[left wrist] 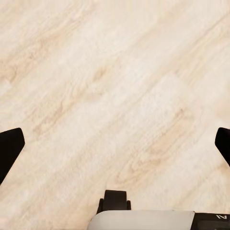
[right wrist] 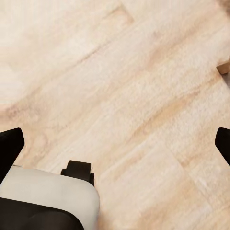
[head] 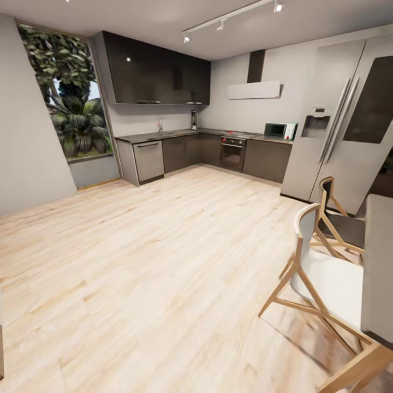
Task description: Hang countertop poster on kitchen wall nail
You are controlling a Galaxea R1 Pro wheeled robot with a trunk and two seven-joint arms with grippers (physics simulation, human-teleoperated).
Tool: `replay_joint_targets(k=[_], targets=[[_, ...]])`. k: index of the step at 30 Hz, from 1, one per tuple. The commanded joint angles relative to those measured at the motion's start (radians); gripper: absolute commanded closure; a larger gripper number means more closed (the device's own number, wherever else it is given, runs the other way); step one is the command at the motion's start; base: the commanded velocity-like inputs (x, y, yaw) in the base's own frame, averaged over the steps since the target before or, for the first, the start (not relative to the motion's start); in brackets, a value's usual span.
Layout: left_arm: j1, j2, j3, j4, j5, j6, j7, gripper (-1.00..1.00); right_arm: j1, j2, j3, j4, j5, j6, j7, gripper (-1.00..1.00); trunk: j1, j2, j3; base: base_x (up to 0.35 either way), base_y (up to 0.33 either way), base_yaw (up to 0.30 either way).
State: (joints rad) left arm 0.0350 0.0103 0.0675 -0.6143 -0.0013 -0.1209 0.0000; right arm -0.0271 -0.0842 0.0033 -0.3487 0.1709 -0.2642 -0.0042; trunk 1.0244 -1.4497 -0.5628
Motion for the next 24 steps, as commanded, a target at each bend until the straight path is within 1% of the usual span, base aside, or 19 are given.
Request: replay_joint_targets(k=[1,7,24], targets=[[0.0,0.0,0.003,-0.001,0.0,-0.002,0.0,-1.0,-0.001,0.0,0.0,0.001,0.006,-0.003,0.0,-1.0,0.001,0.0,-0.001,0.319,0.155,0.0],[0.0,0.0,0.018,-0.001,0.0,-0.002,0.0,-1.0,-0.001,-0.001,0.001,0.001,0.006,-0.003,0.0,-1.0,0.001,0.0,-0.001,0.319,0.155,0.0],[0.0,0.0,0.021,-0.001,0.0,-0.003,0.0,-1.0,-0.001,-0.002,0.0,0.001,0.007,-0.003,0.0,-1.0,0.001,0.0,-0.001,0.32,0.151,0.0]])
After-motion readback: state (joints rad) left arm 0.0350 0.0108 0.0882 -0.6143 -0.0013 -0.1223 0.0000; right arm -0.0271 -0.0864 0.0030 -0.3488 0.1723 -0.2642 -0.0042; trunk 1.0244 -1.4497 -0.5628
